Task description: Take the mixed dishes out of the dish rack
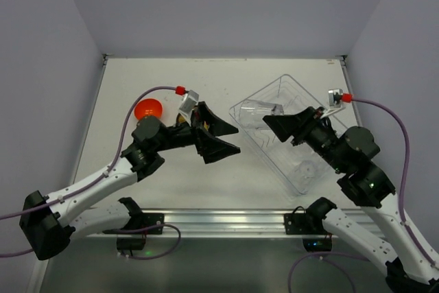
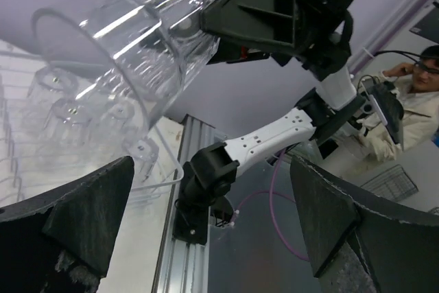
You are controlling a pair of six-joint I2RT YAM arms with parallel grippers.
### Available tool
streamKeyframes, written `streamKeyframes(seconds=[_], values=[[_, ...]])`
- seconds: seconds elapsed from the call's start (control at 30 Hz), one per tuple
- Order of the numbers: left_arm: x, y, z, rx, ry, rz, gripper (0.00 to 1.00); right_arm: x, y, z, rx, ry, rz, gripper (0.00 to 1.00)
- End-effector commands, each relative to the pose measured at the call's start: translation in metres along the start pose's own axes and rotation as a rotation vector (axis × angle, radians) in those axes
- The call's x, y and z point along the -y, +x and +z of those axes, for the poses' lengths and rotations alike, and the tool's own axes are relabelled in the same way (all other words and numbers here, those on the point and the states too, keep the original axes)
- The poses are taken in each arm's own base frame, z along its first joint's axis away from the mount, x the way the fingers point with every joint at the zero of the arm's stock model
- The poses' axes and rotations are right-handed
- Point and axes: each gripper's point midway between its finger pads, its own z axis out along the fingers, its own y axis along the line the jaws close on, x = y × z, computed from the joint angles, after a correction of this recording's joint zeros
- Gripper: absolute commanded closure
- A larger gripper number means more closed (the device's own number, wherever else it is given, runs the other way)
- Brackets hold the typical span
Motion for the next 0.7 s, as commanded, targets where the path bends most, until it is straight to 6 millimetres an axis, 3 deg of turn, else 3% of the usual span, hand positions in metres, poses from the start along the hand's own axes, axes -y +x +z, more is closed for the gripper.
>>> streamKeyframes(seconds=[0.0,0.2,0.3,0.33,0.4,0.43,0.53,0.57,0.6,0.63,0.67], values=[[0.045,-0.038,0.014,0.095,0.173,0.135,0.0,-0.067,-0.008,-0.002,-0.008,-0.333,-0.028,1.0],[0.052,-0.039,0.02,0.105,0.223,0.129,0.1,-0.083,0.004,-0.01,-0.047,-0.475,-0.064,1.0],[0.063,-0.036,0.015,0.115,0.281,0.139,0.32,-0.079,0.006,-0.009,-0.045,-0.463,-0.076,1.0],[0.066,-0.037,0.014,0.12,0.29,0.145,0.56,-0.078,0.007,-0.008,-0.045,-0.46,-0.082,1.0],[0.068,-0.035,0.014,0.118,0.297,0.148,0.78,-0.077,0.007,-0.005,-0.037,-0.463,-0.085,1.0],[0.069,-0.035,0.013,0.12,0.298,0.15,0.98,-0.077,0.007,-0.004,-0.035,-0.464,-0.088,1.0],[0.063,-0.036,0.013,0.118,0.256,0.145,1.0,-0.073,0.008,0.005,-0.037,-0.449,-0.108,1.0],[0.038,-0.028,0.017,0.08,0.136,0.131,1.0,-0.071,0.01,0.008,-0.045,-0.445,-0.123,0.95],[0.032,-0.041,0.02,0.085,0.059,0.163,1.0,-0.065,0.014,0.011,-0.06,-0.421,-0.136,0.77],[0.014,-0.045,0.016,0.07,-0.072,0.178,1.0,-0.056,0.016,0.015,-0.063,-0.377,-0.162,0.03],[-0.045,-0.033,-0.003,0.004,-0.397,0.189,1.0,-0.024,0.016,0.023,-0.07,-0.194,-0.166,0.01]])
